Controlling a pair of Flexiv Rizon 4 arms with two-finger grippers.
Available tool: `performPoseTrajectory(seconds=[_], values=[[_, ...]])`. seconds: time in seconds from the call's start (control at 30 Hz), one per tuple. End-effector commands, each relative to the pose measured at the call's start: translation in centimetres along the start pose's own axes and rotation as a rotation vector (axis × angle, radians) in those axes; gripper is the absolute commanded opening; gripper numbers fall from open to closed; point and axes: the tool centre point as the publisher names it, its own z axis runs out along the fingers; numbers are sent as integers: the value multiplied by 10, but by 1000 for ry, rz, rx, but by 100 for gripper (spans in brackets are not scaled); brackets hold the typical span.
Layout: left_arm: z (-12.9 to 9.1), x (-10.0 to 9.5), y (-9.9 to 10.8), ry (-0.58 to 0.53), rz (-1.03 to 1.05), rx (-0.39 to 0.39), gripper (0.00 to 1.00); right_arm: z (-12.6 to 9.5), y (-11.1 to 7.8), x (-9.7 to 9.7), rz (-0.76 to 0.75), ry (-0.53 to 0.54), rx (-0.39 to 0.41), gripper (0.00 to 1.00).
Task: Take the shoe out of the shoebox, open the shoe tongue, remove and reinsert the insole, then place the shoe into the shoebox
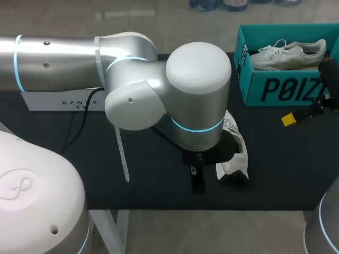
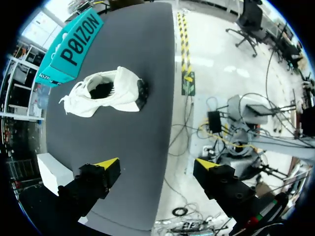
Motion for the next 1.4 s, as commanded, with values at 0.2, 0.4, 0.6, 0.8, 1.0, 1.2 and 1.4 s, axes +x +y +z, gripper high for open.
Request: performPoseTrajectory(seconds=[0.2, 0.4, 0.6, 0.8, 1.0, 1.2, 1.4], values=[[37, -16, -54, 14, -61, 1, 100, 1, -1, 1, 1, -3, -1, 100], [46, -28, -86, 6, 33, -10, 100, 1, -1, 1, 1, -3, -1, 100], [52, -41, -107, -4, 13, -49, 100, 1, -1, 1, 1, -3, -1, 100], [55, -48, -128, -16, -6, -76, 100, 1, -1, 1, 1, -3, -1, 100], [65, -56, -137, 1, -33, -106, 100, 1, -1, 1, 1, -3, -1, 100], [74, -54, -137, 25, -53, -121, 100, 1, -1, 1, 1, -3, -1, 100], [80, -53, -130, 33, -63, -134, 100, 1, -1, 1, 1, -3, -1, 100]])
